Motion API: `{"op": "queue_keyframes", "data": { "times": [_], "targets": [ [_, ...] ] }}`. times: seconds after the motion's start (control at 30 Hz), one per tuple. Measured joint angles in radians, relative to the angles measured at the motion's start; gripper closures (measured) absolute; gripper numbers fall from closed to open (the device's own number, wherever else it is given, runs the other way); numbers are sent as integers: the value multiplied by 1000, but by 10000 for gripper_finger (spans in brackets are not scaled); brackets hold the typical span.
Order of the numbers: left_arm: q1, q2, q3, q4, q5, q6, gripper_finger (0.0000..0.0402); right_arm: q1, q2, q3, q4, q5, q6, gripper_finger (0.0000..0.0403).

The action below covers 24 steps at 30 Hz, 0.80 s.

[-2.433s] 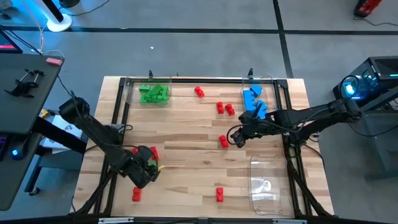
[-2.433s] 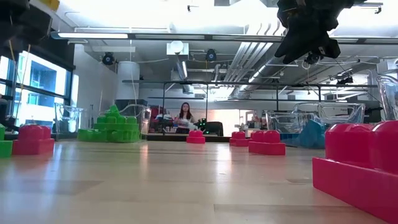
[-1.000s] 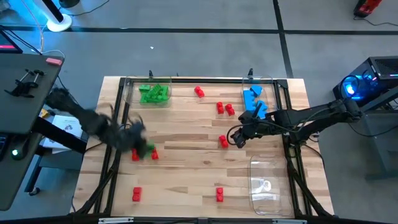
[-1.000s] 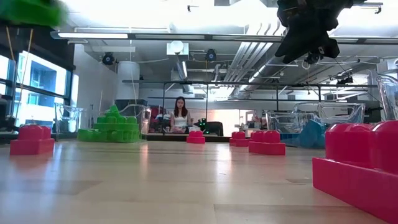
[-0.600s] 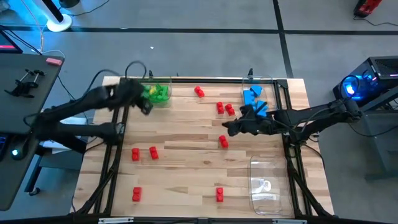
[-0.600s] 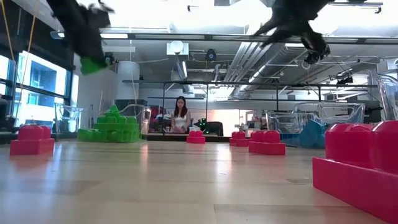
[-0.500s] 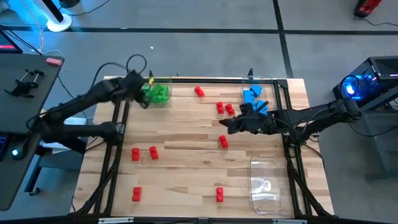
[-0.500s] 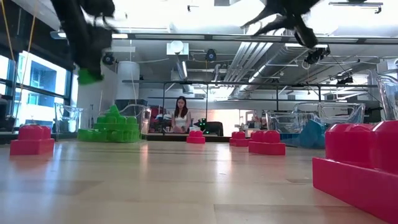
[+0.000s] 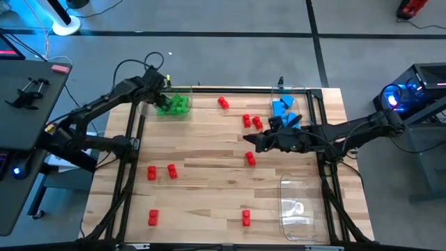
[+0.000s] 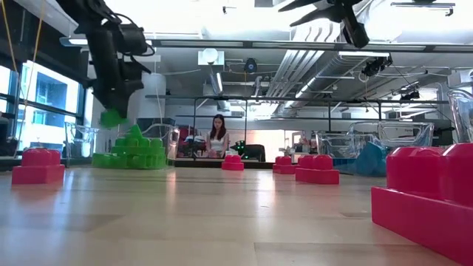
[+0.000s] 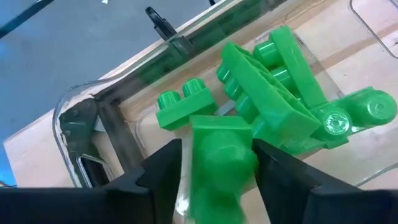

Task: Sort blocks
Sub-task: Put the green game piece into the top left transparent bin, then put the red game piece into the bottom transparent bin

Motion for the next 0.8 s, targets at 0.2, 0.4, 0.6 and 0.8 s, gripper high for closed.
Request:
{"op": "queue_keyframes", "data": {
  "times": [0.2, 0.4, 0.6, 0.8],
  "targets": [
    [0, -51, 0, -14, 1, -24, 181, 36, 0, 0, -38, -2, -57, 403],
    [-40, -159, 10, -56, 373, -109, 172, 51, 0, 0, -86, -11, -69, 403],
    [-366, -301, 12, -75, 455, -340, 185, 52, 1, 0, -134, -48, -111, 403],
    [-862, -306, 12, -301, 198, -765, 192, 52, 1, 0, -139, -69, -118, 403]
  ]
}}
